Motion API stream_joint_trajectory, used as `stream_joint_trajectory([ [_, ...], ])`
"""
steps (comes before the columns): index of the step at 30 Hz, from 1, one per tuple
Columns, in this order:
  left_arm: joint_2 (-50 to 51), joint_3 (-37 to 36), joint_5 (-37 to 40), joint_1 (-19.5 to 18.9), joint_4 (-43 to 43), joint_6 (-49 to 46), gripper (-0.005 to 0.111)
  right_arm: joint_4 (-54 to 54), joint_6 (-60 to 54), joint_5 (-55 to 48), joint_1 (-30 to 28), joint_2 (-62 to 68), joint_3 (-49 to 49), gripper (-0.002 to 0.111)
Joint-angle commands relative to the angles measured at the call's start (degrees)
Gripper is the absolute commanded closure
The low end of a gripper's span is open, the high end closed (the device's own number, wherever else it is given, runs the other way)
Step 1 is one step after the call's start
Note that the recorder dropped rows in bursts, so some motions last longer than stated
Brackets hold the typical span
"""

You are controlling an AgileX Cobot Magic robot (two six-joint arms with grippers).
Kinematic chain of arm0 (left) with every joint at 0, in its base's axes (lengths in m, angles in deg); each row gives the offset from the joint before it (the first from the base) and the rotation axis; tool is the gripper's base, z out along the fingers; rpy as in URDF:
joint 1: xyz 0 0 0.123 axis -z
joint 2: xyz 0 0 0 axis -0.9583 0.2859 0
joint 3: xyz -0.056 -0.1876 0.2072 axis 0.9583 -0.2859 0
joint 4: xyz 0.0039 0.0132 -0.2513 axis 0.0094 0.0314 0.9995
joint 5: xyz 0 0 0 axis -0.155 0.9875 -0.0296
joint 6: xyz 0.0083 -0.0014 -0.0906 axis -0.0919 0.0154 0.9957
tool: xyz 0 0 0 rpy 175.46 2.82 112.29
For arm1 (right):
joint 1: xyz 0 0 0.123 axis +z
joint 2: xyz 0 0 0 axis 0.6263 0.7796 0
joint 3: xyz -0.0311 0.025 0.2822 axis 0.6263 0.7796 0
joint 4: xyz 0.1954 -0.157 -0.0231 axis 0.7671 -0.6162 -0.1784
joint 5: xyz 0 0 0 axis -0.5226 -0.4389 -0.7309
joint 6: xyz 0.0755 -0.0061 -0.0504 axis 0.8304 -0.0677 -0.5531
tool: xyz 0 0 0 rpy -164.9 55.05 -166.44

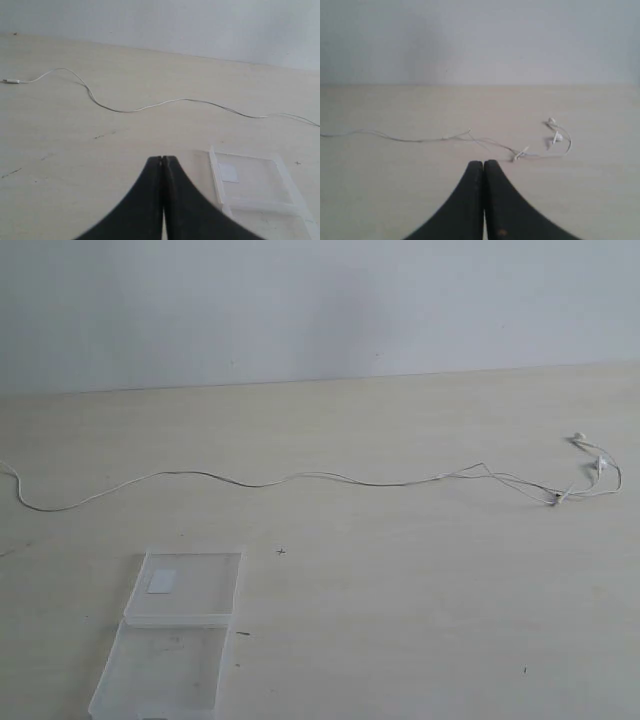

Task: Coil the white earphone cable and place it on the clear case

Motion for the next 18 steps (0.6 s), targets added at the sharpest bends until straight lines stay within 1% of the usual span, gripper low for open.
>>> stream_joint_trajectory([
  [1,-0.4,0.1,-0.2,-0.1,-0.3,0.4,0.107,-0.6,-0.6,9.7,-0.2,-0.3,0.3,0.108],
  [5,-0.4,0.1,-0.2,-0.1,-0.3,0.4,0.107,-0.6,-0.6,18.9,-0.2,-0.3,0.3,0.108],
  [9,-0.4,0.1,-0.2,-0.1,-0.3,0.4,0.107,0.0,-0.6,22.2,-0.2,-0.3,0.3,0.108],
  [11,-0.4,0.1,-0.2,-0.1,-0.3,0.4,0.107,0.0,-0.2,25.9,-0.2,-0.3,0.3,0.108],
  [13,-0.4,0.1,-0.2,-0.1,-0.3,0.4,0.107,0.0,0.9,33.4,-0.2,-0.3,0.3,0.108],
  [14,-0.4,0.1,-0.2,-0.1,-0.3,0.4,0.107,0.0,0.9,39.2,-0.2,-0.3,0.3,0.108],
  [15,-0.4,0.1,-0.2,-0.1,-0.3,0.4,0.107,0.6,-0.2,48.4,-0.2,-0.3,-0.5,0.108],
  [16,-0.4,0.1,-0.2,-0.1,-0.3,0.4,0.107,2.9,-2.0,49.8,-0.2,-0.3,-2.1,0.108],
  [17,-0.4,0.1,-0.2,-0.1,-0.3,0.4,0.107,11.6,-8.7,46.9,-0.2,-0.3,-8.5,0.108],
  [18,-0.4,0.1,-0.2,-0.1,-0.3,0.4,0.107,16.4,-13.5,45.0,-0.2,1.0,-12.6,0.108],
])
